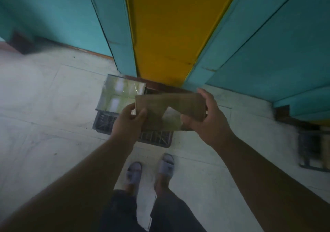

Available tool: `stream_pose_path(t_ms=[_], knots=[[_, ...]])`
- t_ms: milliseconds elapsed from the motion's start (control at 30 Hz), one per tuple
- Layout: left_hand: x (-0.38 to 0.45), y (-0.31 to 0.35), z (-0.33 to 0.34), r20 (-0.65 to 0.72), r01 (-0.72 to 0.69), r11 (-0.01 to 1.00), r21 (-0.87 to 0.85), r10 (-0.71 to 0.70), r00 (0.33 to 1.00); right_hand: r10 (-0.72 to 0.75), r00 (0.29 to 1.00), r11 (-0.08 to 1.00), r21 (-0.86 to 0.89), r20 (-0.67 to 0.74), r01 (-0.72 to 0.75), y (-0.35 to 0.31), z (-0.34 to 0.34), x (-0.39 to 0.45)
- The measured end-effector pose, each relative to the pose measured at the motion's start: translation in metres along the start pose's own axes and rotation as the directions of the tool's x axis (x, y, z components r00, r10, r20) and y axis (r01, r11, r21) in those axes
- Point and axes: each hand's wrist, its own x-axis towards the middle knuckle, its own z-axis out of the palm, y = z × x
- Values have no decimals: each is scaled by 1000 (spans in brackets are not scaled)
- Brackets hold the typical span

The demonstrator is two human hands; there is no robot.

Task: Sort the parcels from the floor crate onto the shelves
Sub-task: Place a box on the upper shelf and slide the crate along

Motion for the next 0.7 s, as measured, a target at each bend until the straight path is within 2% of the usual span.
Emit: stream_pose_path(t_ms=[100, 200, 300, 400, 467, 533, 567, 700], knots=[[-43, 57, -27, -84, -63, 998, -9, 62, 994, -102, 994, 995, 0, 47, 102, -57, -37, -33], [-80, 102, -55, -90, -200, 976, 82, 207, 974, -191, 981, 959, -209, 31, 193, -99, -65, -61], [-101, 128, -77, 8, -260, 965, 24, 259, 966, -211, 977, 936, -294, -37, 192, -122, -84, -84], [-124, 133, -90, 231, -216, 964, -158, 249, 941, -214, 968, 937, -306, -129, 166, -135, -93, -108], [-140, 127, -95, 404, -230, 947, -222, 304, 863, -185, 965, 957, -257, -188, 134, -139, -96, -123], [-151, 121, -96, 513, -311, 929, -200, 370, 775, -155, 962, 978, -175, -226, 117, -139, -100, -137], [-154, 120, -95, 523, -352, 918, -181, 393, 757, -146, 961, 981, -159, -235, 110, -140, -104, -144], [-170, 126, -83, 459, -396, 903, -167, 427, 779, -132, 962, 982, -162, -241, 94, -139, -122, -163]])
